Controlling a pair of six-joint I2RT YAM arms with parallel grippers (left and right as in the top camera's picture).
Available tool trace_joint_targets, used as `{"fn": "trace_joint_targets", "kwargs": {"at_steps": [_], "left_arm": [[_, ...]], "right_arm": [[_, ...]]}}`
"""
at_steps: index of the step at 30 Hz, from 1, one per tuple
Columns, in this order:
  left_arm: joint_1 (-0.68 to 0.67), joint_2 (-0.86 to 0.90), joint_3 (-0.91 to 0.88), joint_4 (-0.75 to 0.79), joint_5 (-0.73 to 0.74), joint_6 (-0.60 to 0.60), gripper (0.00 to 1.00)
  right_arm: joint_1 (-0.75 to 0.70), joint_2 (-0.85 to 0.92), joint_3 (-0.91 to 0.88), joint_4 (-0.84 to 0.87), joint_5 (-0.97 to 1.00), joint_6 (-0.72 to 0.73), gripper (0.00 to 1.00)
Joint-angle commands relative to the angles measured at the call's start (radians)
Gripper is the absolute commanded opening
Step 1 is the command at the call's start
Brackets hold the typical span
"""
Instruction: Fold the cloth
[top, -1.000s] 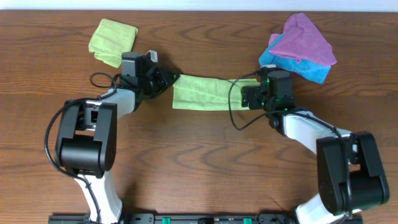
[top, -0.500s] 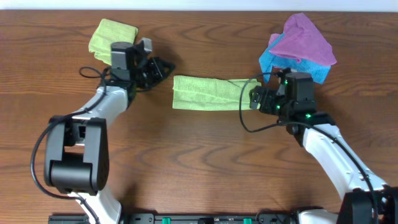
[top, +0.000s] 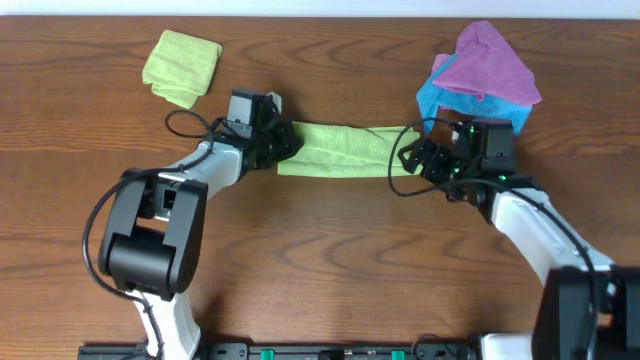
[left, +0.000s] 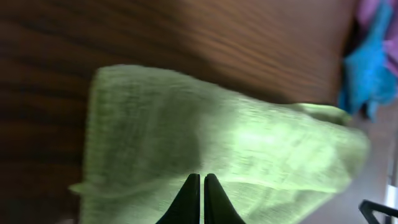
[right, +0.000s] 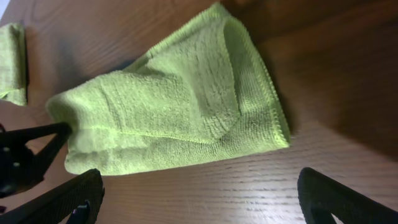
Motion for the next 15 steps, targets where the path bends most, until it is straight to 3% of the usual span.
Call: {"fn": "trace_joint_targets", "kwargs": {"at_steps": [1,15], "left_arm": [[-0.01,0.015,0.01,-0.002,-0.094,0.022,0.06],[-0.011,0.022,0.01,-0.066,-0.127,0.023,0.06]], "right_arm": [[-0.007,0.048,0.0,0.029,-0.043,0.053,0.99],[-0.002,0.215,0.0,0.198,-0.034,0.062,0.99]]}}
